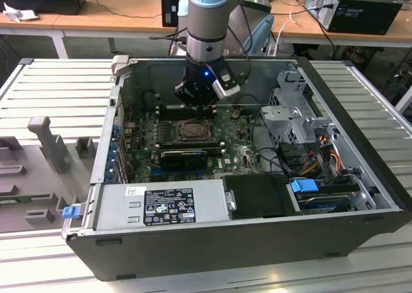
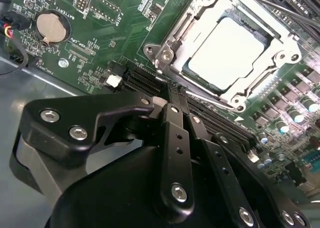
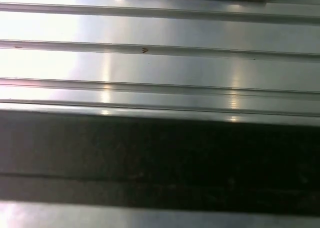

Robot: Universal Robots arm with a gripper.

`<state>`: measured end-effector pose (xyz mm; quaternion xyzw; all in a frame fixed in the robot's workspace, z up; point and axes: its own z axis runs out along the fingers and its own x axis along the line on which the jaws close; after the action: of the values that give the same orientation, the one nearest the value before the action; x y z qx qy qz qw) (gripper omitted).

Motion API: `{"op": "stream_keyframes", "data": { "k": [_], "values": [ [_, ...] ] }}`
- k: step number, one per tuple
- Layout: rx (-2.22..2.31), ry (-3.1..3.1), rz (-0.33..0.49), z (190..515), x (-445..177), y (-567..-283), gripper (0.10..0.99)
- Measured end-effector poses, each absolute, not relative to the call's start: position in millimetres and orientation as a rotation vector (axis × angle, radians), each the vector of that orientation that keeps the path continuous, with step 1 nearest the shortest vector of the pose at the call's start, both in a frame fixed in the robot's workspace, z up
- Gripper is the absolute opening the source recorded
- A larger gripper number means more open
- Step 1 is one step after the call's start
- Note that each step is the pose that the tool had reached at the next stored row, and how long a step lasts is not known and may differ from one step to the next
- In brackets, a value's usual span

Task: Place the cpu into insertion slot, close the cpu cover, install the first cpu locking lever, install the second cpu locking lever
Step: 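Install the first cpu locking lever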

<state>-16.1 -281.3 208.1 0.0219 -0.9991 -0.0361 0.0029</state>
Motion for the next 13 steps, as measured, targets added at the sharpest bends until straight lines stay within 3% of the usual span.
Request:
{"op": "stream_keyframes", "data": {
  "k": [13],
  "values": [
    [0.072,-3.133,-0.074,202.2,-15.0,-281.3,0.106]
  ]
}}
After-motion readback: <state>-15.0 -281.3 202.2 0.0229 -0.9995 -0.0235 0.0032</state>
